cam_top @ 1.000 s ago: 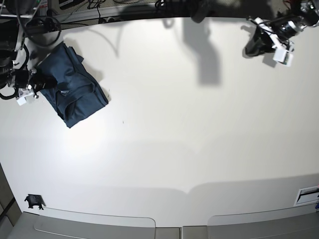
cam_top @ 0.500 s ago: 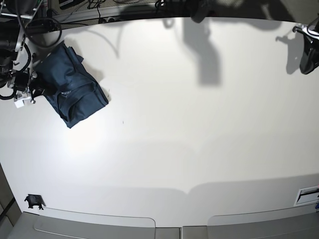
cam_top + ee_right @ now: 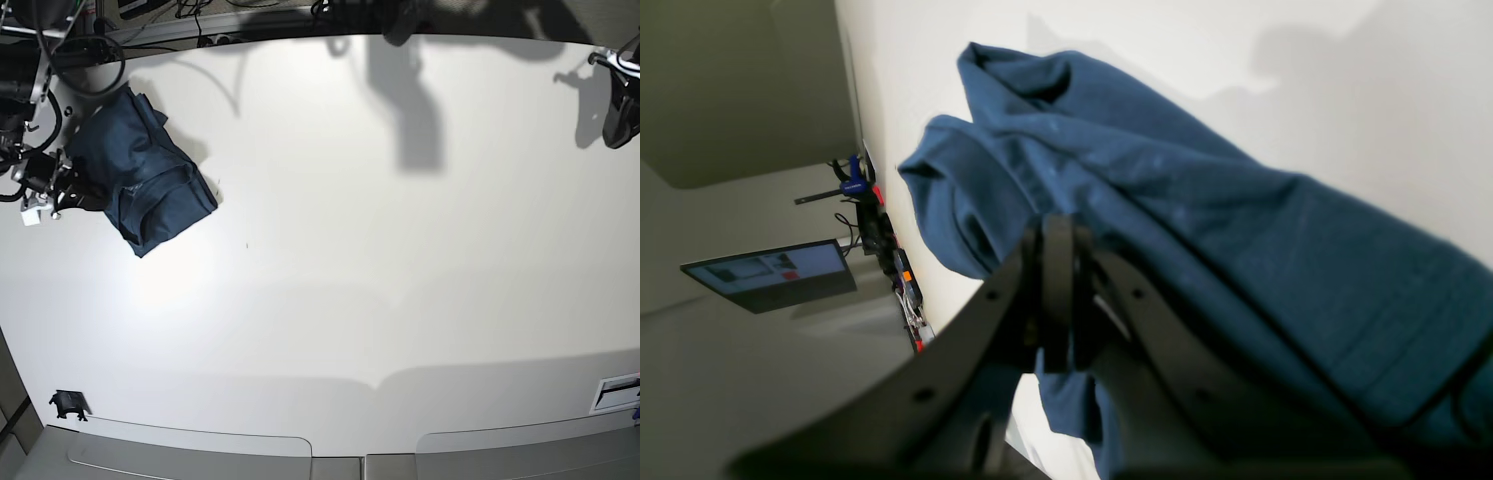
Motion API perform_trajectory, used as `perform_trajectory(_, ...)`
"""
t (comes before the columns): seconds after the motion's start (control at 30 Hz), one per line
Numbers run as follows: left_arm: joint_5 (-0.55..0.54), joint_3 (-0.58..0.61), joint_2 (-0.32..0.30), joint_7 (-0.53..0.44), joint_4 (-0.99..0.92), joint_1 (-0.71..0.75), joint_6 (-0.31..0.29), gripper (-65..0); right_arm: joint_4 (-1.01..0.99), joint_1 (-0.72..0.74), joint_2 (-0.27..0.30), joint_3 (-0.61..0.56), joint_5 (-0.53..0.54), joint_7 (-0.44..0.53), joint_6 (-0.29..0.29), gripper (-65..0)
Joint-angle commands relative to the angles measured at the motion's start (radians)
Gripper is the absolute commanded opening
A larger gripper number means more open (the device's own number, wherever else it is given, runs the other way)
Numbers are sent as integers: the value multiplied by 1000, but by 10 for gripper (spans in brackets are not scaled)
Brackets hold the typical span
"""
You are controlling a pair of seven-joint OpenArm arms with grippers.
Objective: Fold the T-shirt properly
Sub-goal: 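Release the shirt and move the right gripper away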
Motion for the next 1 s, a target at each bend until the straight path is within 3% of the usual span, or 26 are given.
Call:
perform_trajectory(0.0,-24,-11,-12,-20,17,6,-4,-650,10,23,28,5,21,0,12,-650)
perform_trajectory(0.17,-24,-34,-12,-21,17,6,-4,-650,10,63,50,5,21,0,12,-650)
perform_trajectory(0.5,-69,-190,-12,-23,17,6,-4,-650,10,243,154,5,21,0,12,-650)
perform_trajectory(0.97,-69,-193,-11,-16,17,6,-4,-650,71,321,155,5,21,0,12,-650)
